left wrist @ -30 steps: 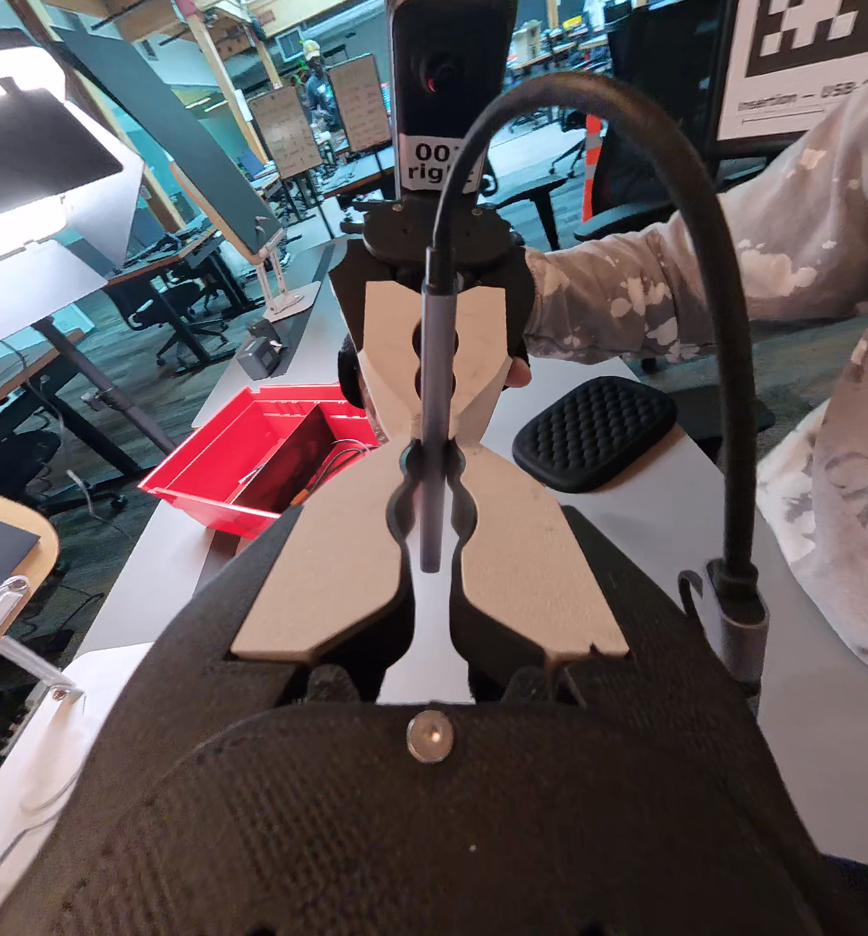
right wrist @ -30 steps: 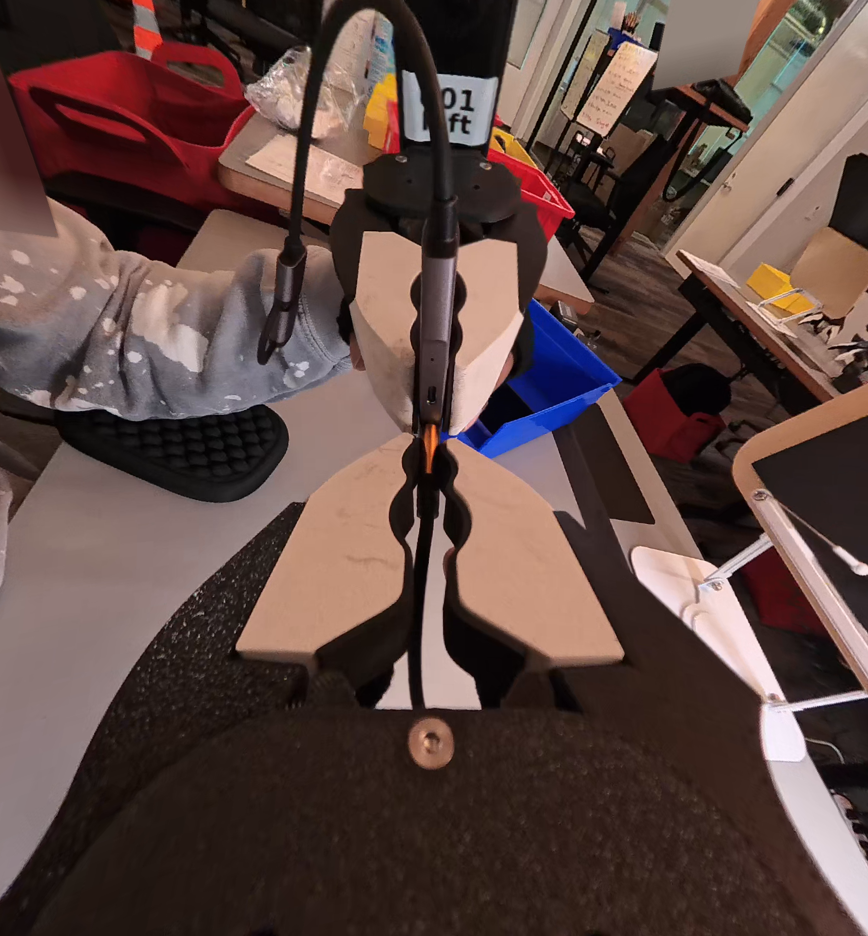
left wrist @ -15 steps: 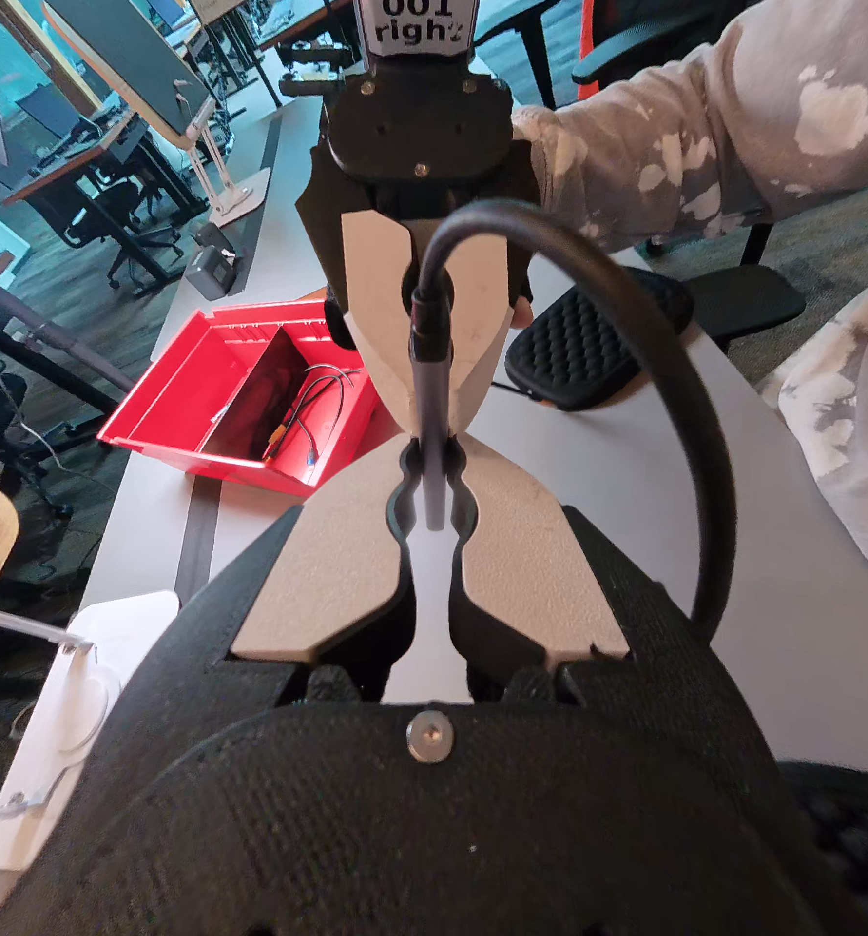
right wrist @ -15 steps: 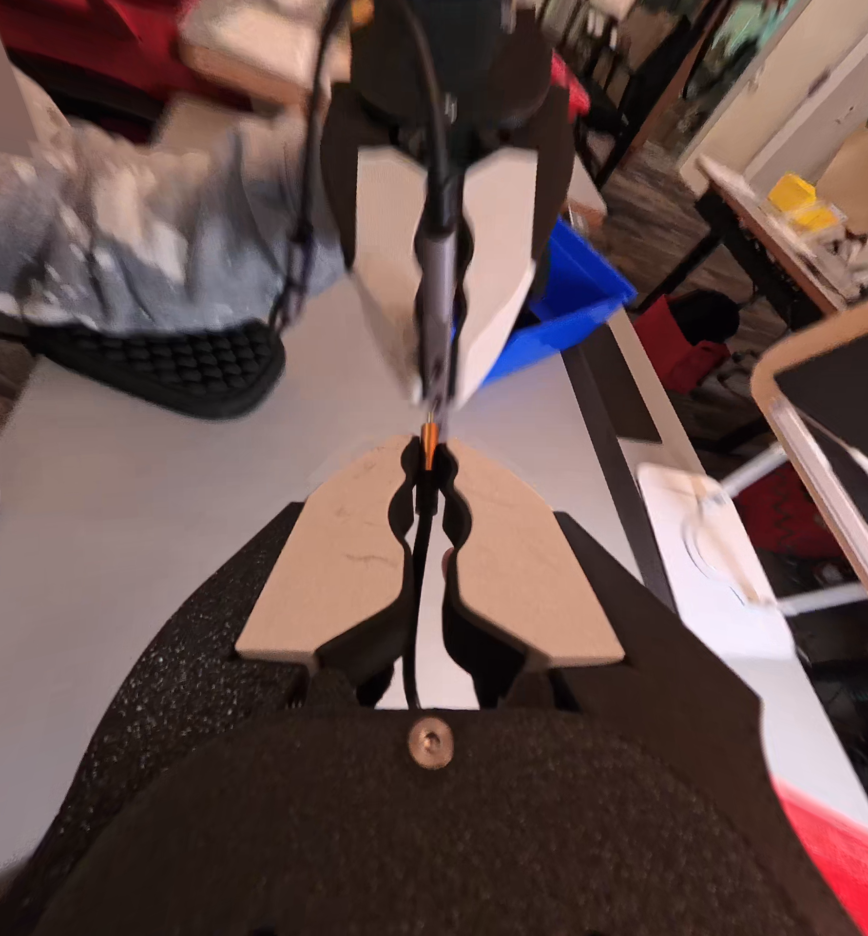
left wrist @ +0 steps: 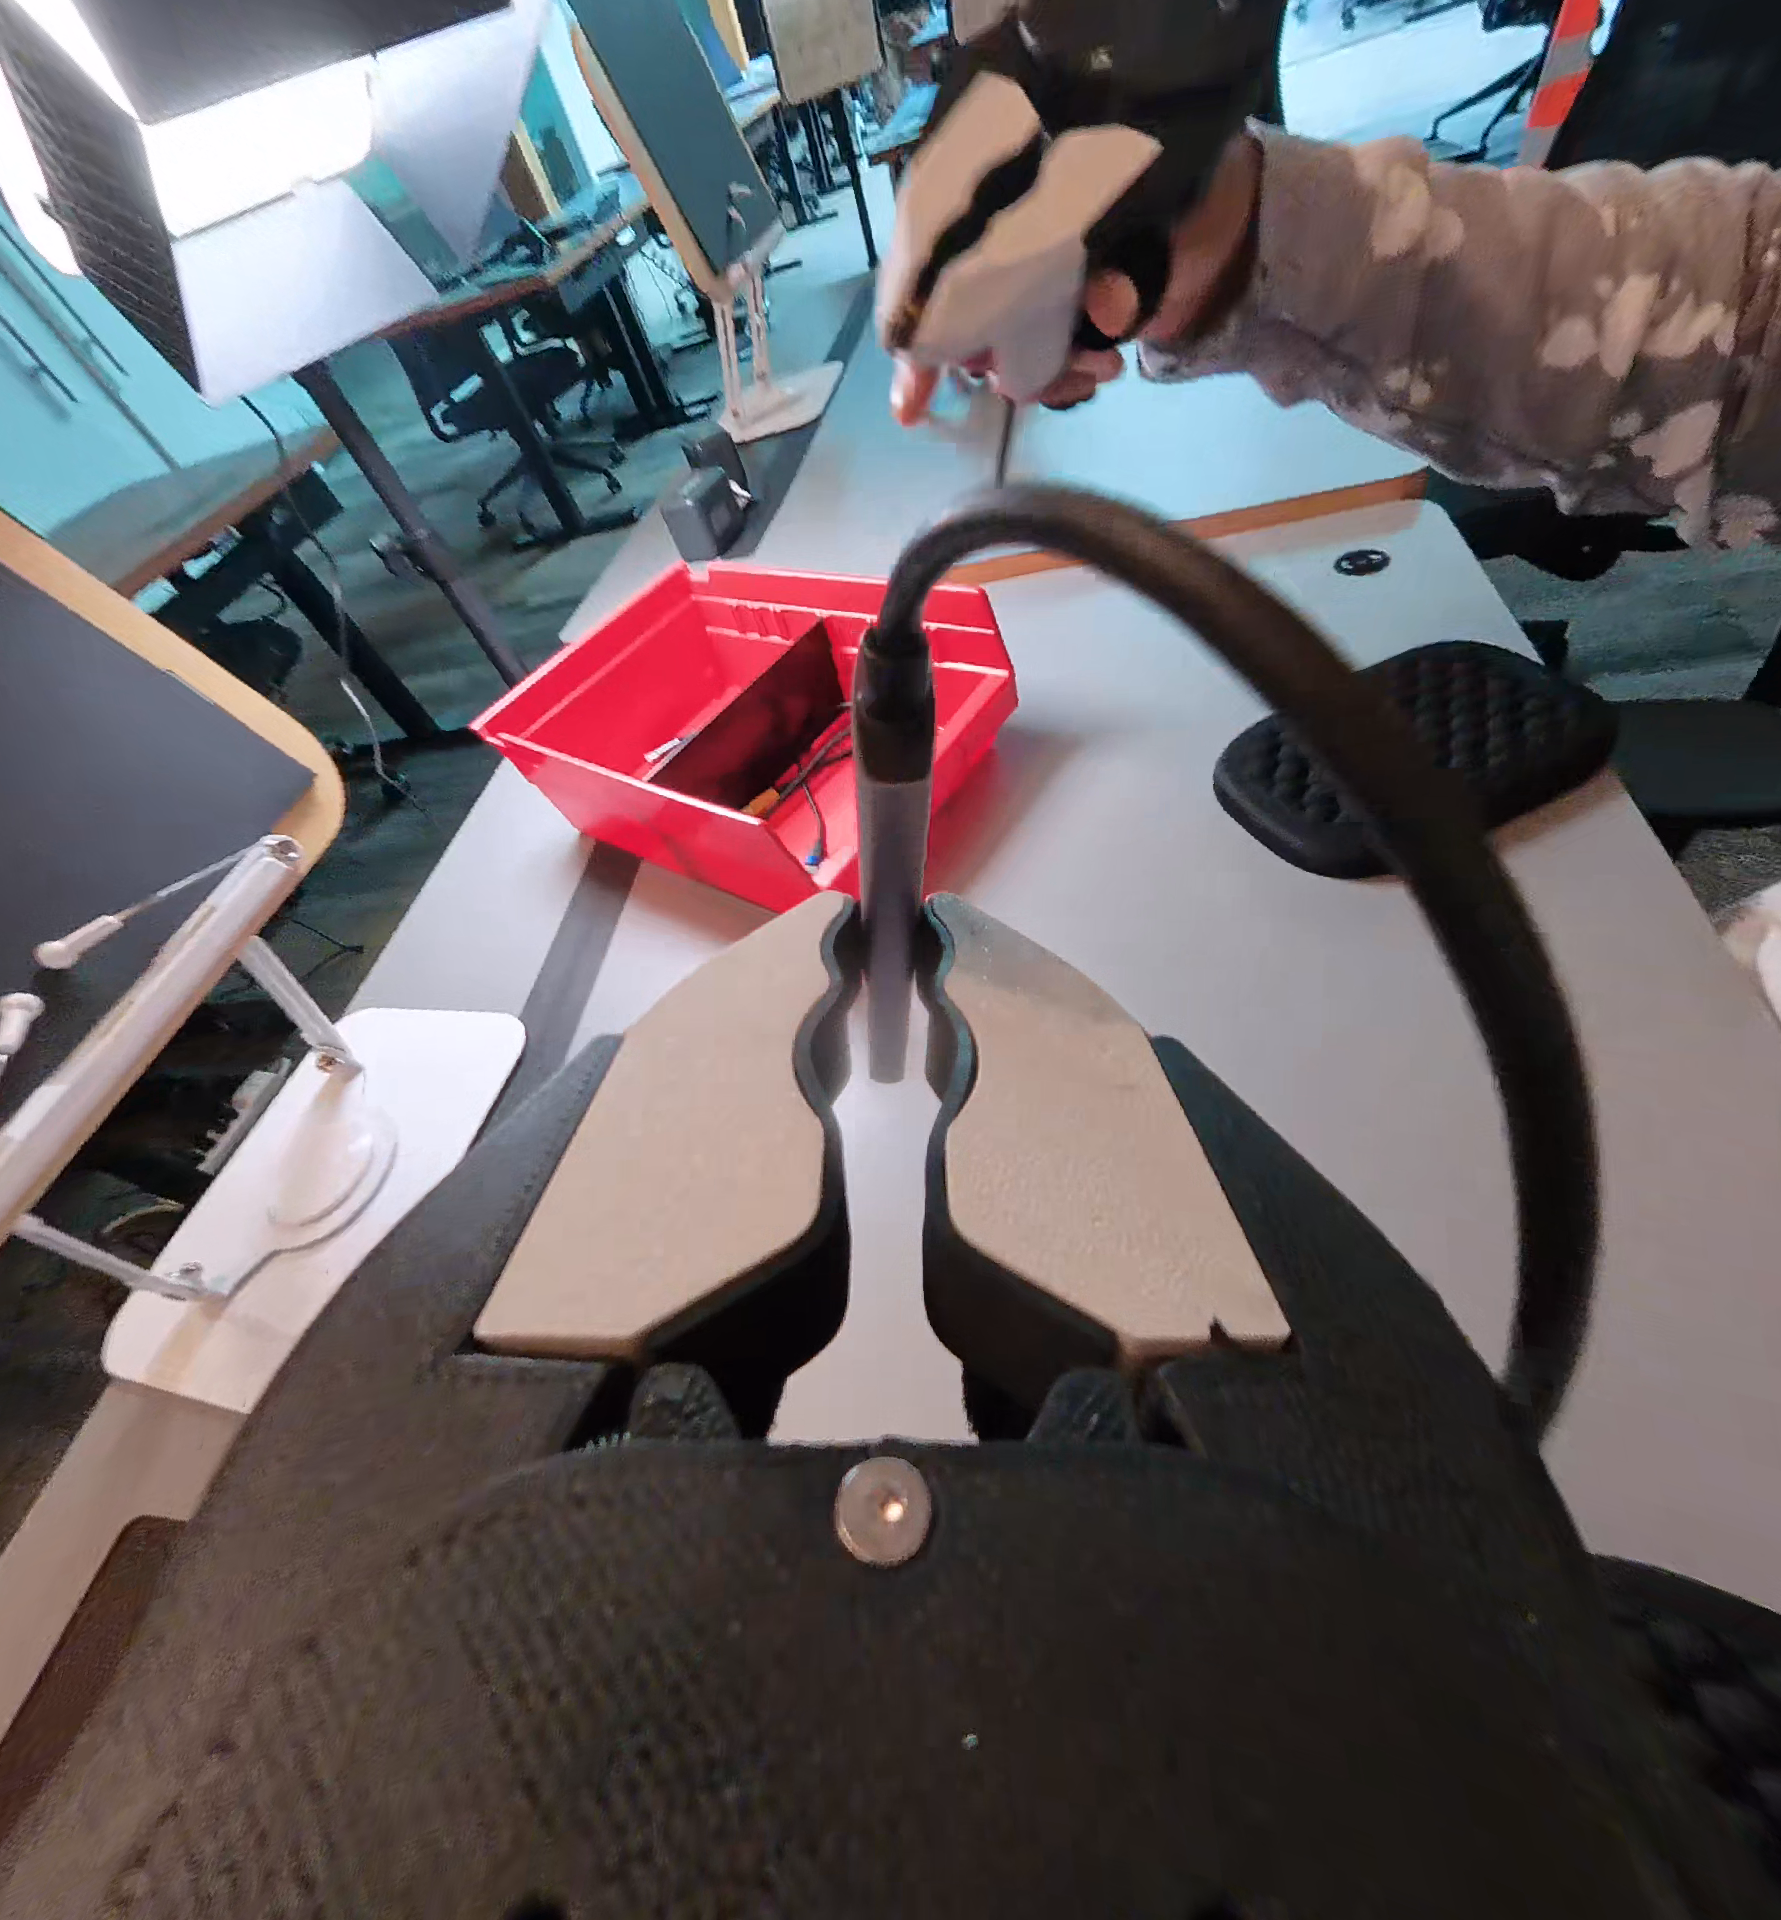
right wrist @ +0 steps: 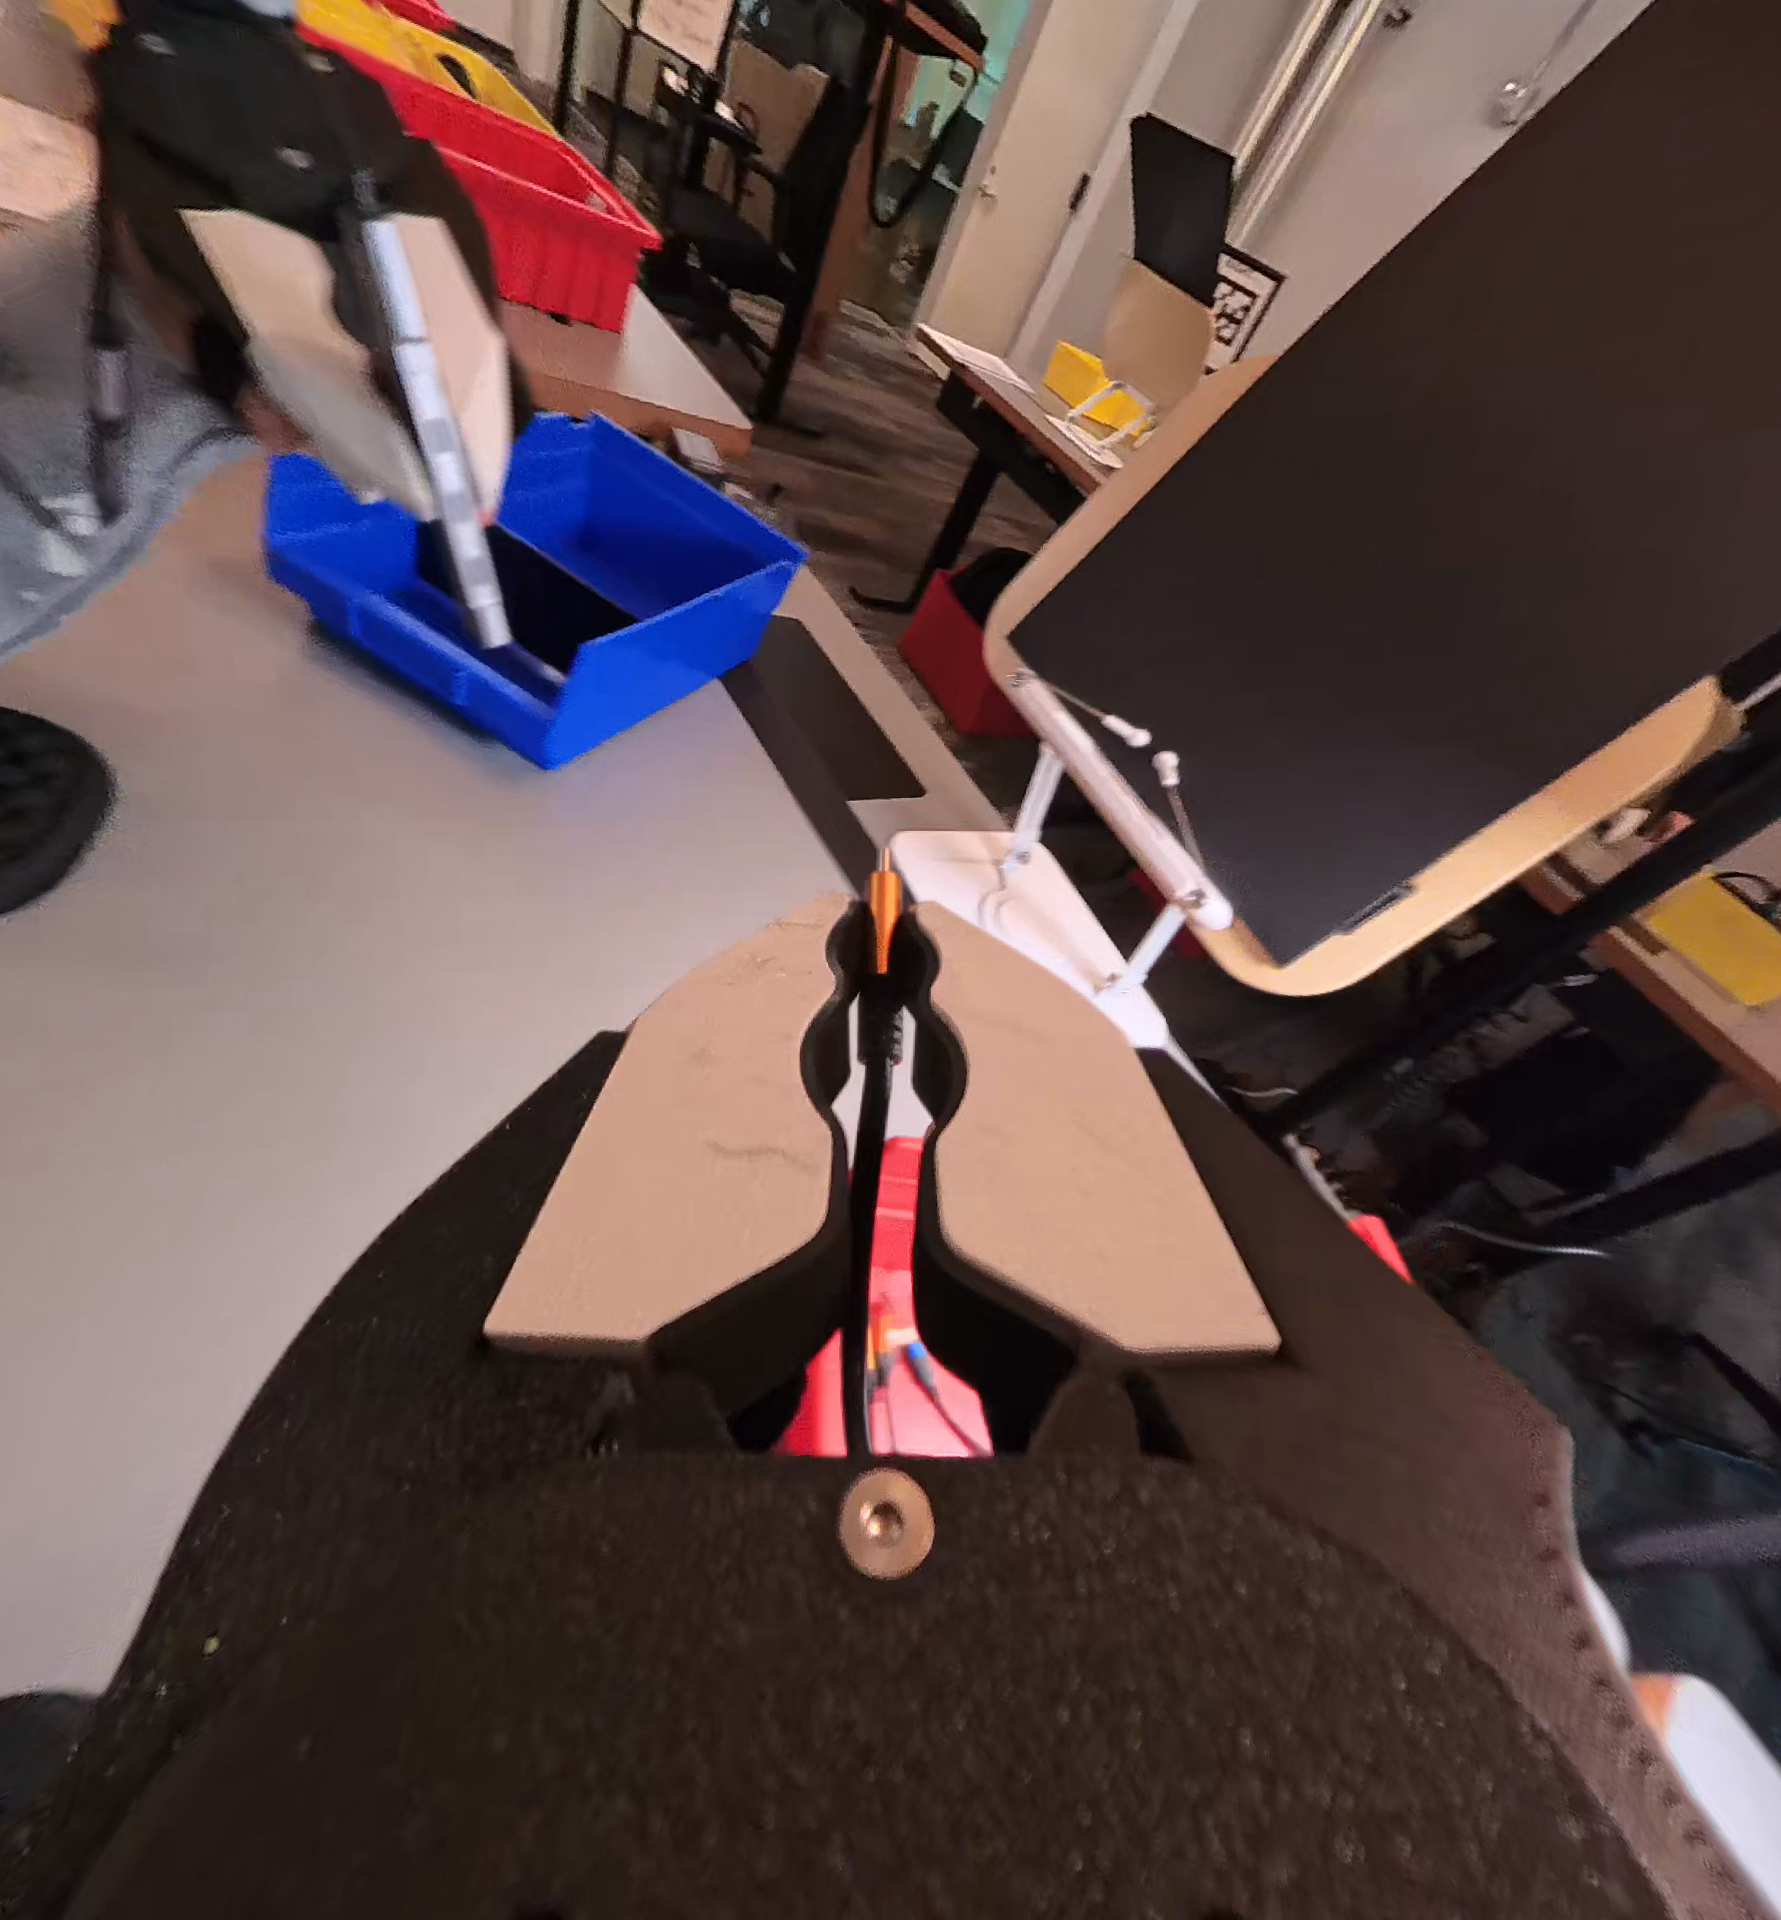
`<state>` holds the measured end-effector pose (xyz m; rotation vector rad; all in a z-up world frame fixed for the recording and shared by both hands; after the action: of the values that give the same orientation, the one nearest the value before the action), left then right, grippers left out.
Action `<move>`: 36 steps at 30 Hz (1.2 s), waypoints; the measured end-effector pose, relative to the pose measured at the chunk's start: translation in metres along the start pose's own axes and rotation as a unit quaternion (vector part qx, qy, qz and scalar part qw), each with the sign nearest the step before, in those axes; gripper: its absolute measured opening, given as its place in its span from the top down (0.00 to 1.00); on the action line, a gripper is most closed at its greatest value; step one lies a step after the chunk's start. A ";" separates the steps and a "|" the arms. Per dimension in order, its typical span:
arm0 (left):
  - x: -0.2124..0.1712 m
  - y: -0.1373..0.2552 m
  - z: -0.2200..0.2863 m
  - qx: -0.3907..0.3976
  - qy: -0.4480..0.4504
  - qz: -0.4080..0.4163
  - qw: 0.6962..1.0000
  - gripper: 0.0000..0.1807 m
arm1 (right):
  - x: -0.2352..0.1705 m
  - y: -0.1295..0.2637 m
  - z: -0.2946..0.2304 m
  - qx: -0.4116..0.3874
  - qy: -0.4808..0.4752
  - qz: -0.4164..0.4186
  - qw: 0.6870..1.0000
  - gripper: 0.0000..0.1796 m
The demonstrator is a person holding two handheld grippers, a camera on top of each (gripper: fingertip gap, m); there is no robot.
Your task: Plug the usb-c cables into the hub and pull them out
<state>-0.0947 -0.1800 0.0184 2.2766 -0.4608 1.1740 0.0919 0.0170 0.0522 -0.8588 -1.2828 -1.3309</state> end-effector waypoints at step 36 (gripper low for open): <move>-0.024 -0.077 0.027 -0.099 0.027 -0.088 0.991 0.95 | -0.039 -0.054 -0.033 0.106 0.023 -0.132 0.985 0.77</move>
<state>-0.0507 -0.1336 -0.0377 2.0650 -0.3321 1.0503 0.0530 -0.0144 -0.0026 -0.5193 -1.5104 -1.3786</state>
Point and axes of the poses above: each gripper's, where its closed fingertips meet, y back along the fingers, x out of its top, z = x × y across the jaws, the point moved 5 cm from there along y, back along the fingers, and after that the axes turned 15 degrees about -y, right-handed, at the moved point
